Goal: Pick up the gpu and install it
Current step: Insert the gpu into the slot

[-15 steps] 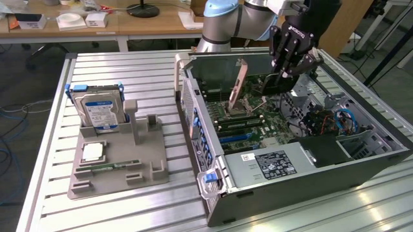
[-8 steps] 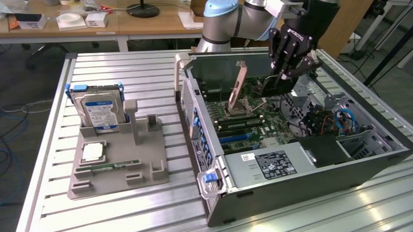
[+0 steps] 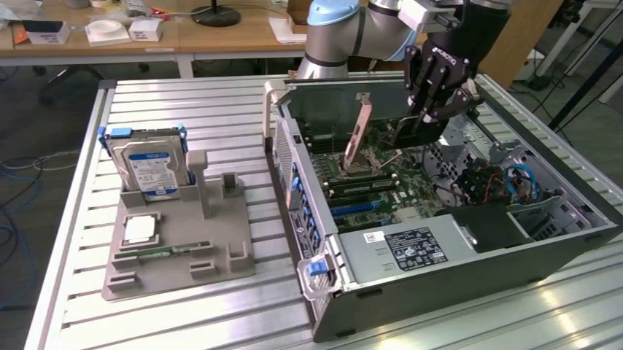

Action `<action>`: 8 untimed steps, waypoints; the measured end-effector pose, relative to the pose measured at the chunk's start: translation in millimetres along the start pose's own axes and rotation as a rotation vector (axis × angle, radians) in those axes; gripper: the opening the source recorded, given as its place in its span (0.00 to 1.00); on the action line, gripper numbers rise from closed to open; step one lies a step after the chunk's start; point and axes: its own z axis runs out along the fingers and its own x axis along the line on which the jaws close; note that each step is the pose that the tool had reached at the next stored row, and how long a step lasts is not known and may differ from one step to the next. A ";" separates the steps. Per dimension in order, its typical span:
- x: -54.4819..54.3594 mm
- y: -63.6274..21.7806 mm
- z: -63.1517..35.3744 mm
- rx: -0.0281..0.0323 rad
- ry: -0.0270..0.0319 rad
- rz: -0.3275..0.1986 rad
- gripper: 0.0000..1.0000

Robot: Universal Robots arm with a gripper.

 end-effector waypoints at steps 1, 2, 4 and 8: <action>0.0 0.0 0.5 0.0000 0.0000 0.000 0.26; 0.0 0.0 1.0 0.0001 -0.0001 0.001 0.26; 0.0 -0.1 2.1 0.0003 -0.0006 0.011 0.26; 0.1 -0.2 4.2 0.0009 -0.0022 0.042 0.26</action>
